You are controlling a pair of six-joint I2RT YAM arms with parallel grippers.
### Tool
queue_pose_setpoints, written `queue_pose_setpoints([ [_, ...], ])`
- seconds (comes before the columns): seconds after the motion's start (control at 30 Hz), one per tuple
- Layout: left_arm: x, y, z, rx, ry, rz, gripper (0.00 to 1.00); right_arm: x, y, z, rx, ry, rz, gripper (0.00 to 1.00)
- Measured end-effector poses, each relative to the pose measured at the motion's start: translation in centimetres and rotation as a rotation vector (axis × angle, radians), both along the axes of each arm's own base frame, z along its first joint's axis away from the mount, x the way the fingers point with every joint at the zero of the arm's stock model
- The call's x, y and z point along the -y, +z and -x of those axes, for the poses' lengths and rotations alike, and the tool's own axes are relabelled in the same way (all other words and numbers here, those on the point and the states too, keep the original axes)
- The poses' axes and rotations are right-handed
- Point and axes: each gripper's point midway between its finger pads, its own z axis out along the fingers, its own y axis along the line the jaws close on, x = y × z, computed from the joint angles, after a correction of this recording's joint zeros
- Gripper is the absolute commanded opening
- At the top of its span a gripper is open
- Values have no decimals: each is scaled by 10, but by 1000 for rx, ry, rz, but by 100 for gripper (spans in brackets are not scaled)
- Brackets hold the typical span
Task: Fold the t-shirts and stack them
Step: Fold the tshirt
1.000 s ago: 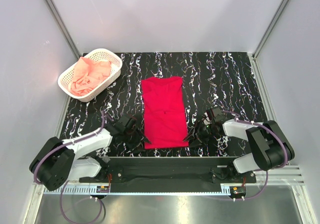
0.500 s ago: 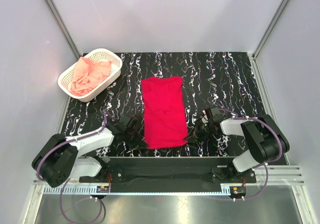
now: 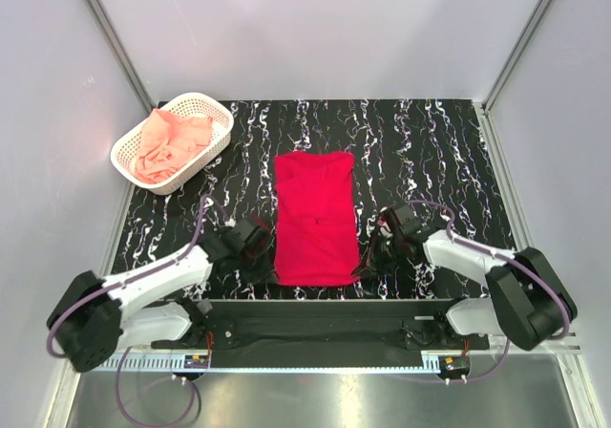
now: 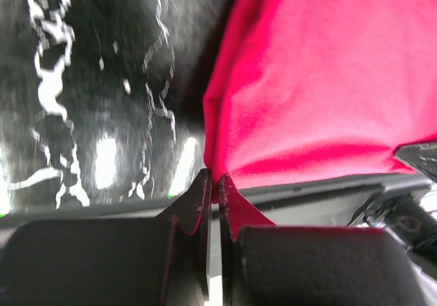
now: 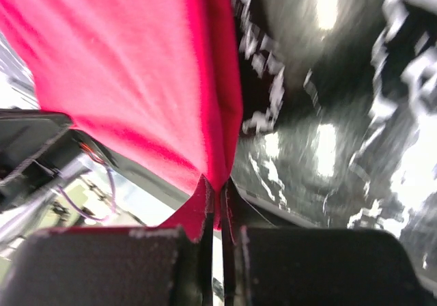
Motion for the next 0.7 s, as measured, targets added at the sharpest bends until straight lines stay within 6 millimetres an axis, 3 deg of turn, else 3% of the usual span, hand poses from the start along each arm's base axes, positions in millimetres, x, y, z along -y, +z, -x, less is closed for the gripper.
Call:
queue_pose_setpoints([
  [0.2, 0, 14, 24, 32, -59, -3, 0, -6, 14, 28, 17, 67, 11, 0],
  [0.3, -4, 19, 31, 20, -68, -35, 0, -2, 27, 32, 32, 65, 25, 0],
  [0.4, 0, 43, 19, 58, -58, -50, 0, -4, 50, 19, 81, 63, 41, 0],
  [0.53, 13, 81, -11, 130, -44, -43, 0, -15, 85, -10, 160, 74, 60, 0],
  [0.7, 8, 91, -47, 142, -24, -93, 0, -25, 99, -46, 187, 95, 98, 0],
])
